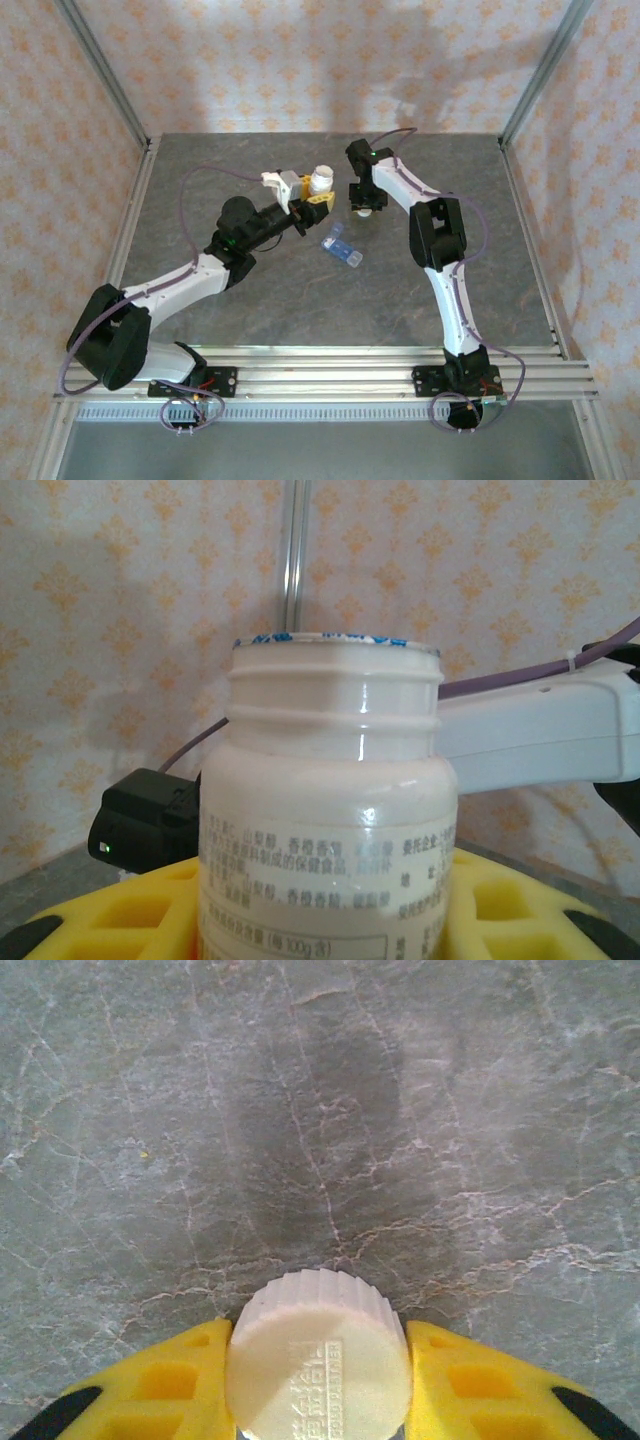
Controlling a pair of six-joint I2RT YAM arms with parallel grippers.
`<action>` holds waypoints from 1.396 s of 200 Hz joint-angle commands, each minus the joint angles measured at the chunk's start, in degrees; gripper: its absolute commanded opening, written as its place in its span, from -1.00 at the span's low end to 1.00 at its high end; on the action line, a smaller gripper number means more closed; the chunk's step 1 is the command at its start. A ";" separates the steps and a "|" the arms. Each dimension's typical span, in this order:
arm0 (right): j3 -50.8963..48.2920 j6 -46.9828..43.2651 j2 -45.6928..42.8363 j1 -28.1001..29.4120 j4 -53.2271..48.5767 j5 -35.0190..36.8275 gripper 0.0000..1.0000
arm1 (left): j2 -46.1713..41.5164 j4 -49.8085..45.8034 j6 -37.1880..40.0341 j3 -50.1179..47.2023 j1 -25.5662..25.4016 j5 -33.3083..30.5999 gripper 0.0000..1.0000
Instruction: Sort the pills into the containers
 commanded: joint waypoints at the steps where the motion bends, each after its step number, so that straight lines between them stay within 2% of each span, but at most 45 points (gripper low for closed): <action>1: 0.75 -0.47 -1.70 0.03 -1.32 0.48 -0.38 | 0.78 2.23 0.79 -1.04 0.41 0.80 -1.00; 59: -0.01 -0.34 -7.33 -0.49 -2.25 -0.86 -0.41 | 4.80 5.06 3.94 -1.78 0.58 -2.83 -1.00; 73: -0.68 -0.26 -9.18 -0.68 -2.31 -1.20 -0.41 | 6.19 5.79 5.08 -1.58 0.70 -1.93 -1.00; 106: -0.92 -0.30 -13.68 -1.04 -3.26 -2.00 -0.41 | 11.52 20.36 5.72 -4.47 1.03 -1.11 -1.00; 166: 2.82 -1.14 -21.33 -2.94 -7.05 -4.65 -0.41 | 19.29 22.67 7.80 -2.38 1.98 -0.68 -1.00; 226: 16.47 -3.65 -18.76 -3.50 -16.20 -14.31 -0.41 | 27.80 24.99 8.73 3.26 2.46 1.53 -1.00; 279: 17.12 -4.38 -19.04 -3.38 -19.26 -19.37 -0.42 | 35.18 25.90 10.04 8.19 2.44 3.67 -1.00</action>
